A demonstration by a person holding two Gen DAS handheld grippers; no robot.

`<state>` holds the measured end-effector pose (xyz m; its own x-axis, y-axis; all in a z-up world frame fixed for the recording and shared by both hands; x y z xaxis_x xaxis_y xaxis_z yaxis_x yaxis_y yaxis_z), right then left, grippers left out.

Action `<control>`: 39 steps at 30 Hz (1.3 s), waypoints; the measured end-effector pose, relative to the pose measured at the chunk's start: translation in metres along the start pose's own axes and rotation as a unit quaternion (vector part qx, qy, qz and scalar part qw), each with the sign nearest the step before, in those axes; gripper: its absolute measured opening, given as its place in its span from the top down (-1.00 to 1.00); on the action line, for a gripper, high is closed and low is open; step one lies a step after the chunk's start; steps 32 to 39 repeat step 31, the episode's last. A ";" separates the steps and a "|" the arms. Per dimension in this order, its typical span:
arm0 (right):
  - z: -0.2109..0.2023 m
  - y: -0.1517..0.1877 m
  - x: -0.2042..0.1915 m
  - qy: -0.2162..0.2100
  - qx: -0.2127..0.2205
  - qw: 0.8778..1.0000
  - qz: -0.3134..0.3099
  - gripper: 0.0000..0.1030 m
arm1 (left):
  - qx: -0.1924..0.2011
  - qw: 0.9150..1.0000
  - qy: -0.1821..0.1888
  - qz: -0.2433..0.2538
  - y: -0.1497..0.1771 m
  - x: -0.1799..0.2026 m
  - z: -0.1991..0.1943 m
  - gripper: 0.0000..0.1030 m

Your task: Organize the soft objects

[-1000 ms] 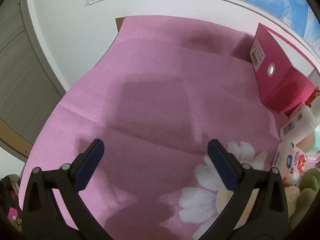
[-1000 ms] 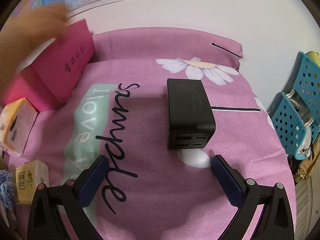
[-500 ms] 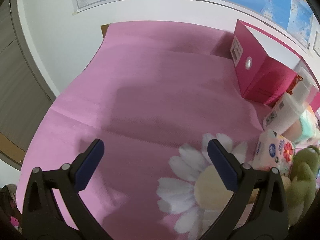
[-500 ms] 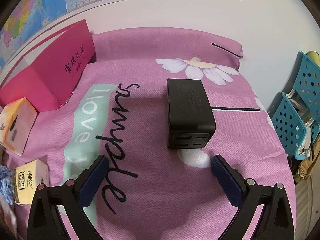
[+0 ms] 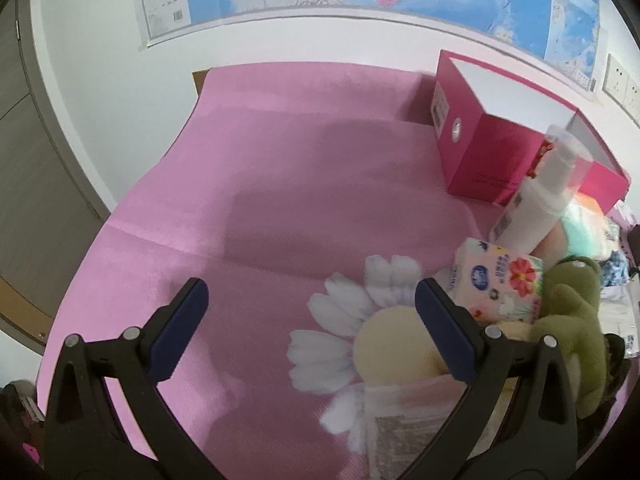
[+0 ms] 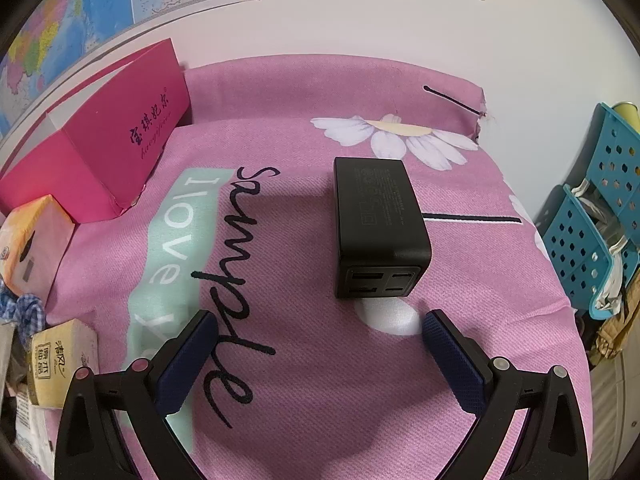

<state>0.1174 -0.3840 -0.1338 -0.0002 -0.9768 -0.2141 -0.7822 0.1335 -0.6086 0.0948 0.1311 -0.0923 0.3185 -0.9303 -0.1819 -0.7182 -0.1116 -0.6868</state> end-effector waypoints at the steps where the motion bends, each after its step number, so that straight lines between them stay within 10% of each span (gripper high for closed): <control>1: 0.000 0.000 0.000 0.000 0.000 1.000 0.000 -1.00 | 0.005 1.000 0.001 -0.001 0.000 0.000 -0.003 -1.00; 15: -0.006 0.005 -0.010 0.015 -0.015 0.999 0.037 -1.00 | 0.052 0.998 0.025 0.029 -0.009 0.046 -0.050 -1.00; 29: -0.077 0.023 -0.205 -0.117 0.099 0.985 -0.086 -1.00 | 0.106 0.990 0.061 0.072 -0.013 0.092 -0.107 -1.00; 39: -0.077 0.025 -0.217 -0.126 0.099 0.983 -0.093 -1.00 | 0.107 0.990 0.061 0.070 -0.012 0.093 -0.109 -1.00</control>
Point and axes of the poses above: each gripper's, at about its wrist camera, not at the fingertips, and z roughly the way its jaws point, x to its right, y to its underside, the point moved 7 cm from there along z, roughly the way its jaws point, and after that the axes turned 13 degrees about -y, right-handed, at the moved point
